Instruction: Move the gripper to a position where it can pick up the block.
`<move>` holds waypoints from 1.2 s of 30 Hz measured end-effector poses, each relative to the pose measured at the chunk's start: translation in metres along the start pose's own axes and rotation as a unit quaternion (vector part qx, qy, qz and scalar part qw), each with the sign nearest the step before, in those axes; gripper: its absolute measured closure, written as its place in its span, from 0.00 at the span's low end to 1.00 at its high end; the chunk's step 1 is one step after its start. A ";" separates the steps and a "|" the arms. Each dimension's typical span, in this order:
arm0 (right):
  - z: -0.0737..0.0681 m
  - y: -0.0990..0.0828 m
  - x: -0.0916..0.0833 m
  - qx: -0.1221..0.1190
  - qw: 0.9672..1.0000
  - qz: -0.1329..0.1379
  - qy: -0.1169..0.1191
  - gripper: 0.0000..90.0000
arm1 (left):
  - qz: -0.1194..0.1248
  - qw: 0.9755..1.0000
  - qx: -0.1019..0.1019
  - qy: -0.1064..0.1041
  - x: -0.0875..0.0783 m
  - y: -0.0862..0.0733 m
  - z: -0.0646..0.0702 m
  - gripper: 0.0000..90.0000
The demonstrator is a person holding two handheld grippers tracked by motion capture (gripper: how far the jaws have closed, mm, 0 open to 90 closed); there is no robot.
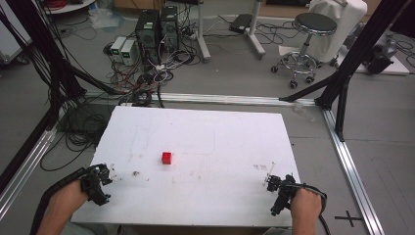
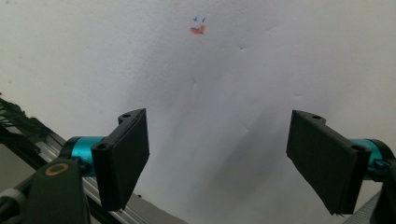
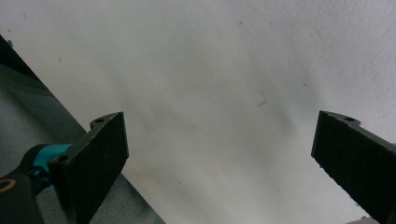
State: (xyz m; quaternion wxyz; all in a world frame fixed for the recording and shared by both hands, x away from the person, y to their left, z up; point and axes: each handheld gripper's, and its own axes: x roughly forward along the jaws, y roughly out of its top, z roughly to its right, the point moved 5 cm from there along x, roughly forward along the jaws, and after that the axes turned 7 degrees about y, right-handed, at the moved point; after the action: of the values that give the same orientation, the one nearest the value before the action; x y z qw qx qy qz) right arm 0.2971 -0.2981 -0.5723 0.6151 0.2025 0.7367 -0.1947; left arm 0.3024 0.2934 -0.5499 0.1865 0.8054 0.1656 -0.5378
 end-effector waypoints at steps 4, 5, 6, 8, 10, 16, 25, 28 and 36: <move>0.001 0.000 -0.001 0.001 1.000 0.004 0.000 0.03 | 0.001 1.000 -0.001 0.002 0.000 0.000 0.001 0.24; 0.001 0.000 -0.002 -0.001 1.000 0.005 0.000 0.03 | 0.000 1.000 -0.001 0.000 -0.001 0.000 0.001 0.24; 0.001 0.000 -0.002 0.000 1.000 0.005 -0.001 0.03 | 0.000 1.000 0.000 0.001 -0.001 0.000 0.001 0.24; 0.001 0.000 -0.002 0.000 1.000 0.007 0.000 0.03 | 0.001 1.000 0.001 0.002 -0.001 0.001 0.001 0.24; 0.001 0.001 -0.003 -0.001 1.000 0.008 0.000 0.03 | 0.003 1.000 0.001 -0.001 -0.001 0.001 0.001 0.24; 0.001 -0.002 -0.003 -0.001 1.000 0.013 -0.006 0.03 | 0.010 1.000 0.013 -0.012 -0.003 0.004 0.001 0.24; 0.002 -0.003 -0.003 0.002 1.000 0.019 -0.006 0.03 | 0.018 0.998 0.056 -0.028 -0.004 0.017 -0.008 0.24; 0.002 -0.002 -0.004 -0.001 1.000 0.021 -0.007 0.03 | 0.018 0.997 0.070 -0.033 -0.004 0.022 -0.015 0.24; 0.001 -0.002 -0.004 -0.002 1.000 0.023 -0.005 0.03 | 0.018 0.994 0.095 -0.047 -0.004 0.038 -0.028 0.24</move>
State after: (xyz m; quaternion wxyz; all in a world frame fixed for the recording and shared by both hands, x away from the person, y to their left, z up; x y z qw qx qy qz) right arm 0.2976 -0.3004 -0.5689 0.6235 0.2173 0.7290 -0.1804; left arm 0.3411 0.2736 -0.5317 0.1264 0.7963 0.0902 -0.5846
